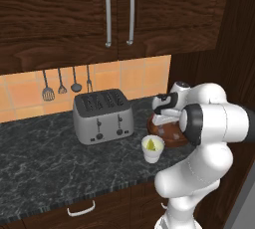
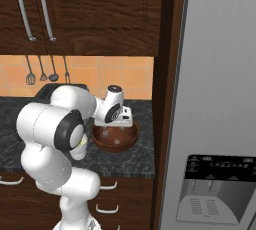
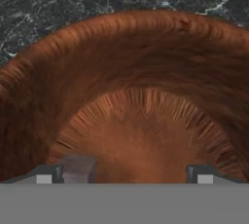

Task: Grab a lemon wedge from the fridge and one ice cube from the ice bowl, and put them in the glass of lemonade.

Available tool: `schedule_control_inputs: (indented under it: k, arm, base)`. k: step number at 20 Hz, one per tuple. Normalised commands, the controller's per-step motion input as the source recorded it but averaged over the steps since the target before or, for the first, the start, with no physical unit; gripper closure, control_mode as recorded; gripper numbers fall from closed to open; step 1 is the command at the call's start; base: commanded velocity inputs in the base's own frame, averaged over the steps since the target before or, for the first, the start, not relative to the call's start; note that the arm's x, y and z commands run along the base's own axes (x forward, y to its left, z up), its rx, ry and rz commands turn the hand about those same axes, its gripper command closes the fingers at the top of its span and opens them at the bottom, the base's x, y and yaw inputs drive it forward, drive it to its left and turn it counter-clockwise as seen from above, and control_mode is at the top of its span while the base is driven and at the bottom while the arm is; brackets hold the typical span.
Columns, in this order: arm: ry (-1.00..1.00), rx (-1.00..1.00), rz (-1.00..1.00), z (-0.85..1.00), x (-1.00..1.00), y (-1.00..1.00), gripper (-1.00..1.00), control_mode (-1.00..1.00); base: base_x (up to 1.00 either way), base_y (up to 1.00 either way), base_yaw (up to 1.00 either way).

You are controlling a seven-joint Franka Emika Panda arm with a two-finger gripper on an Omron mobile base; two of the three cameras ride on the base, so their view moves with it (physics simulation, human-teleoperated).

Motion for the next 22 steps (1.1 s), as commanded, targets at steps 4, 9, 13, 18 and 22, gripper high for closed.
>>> schedule_control_inputs:
  k: [4, 9, 13, 18, 22]
  arm:
    - [0.00, 0.00, 0.02, 0.00, 0.03, 0.32, -1.00, -1.00]
    - [0.00, 0.00, -0.01, -0.05, 0.01, 0.12, -1.00, -1.00]
    - [0.00, 0.00, -0.12, -0.27, -0.17, -0.09, -1.00, -1.00]
    - [0.02, 0.00, -0.05, -0.53, 0.58, -0.01, -1.00, -1.00]
    - [0.00, 0.01, -0.02, -0.45, 0.24, -0.03, -1.00, -1.00]
  base:
    - [0.00, 0.00, 0.00]
    - [0.00, 0.00, 0.00]
    - [0.00, 0.00, 0.00]
    - [0.00, 0.00, 0.00]
    - [0.00, 0.00, 0.00]
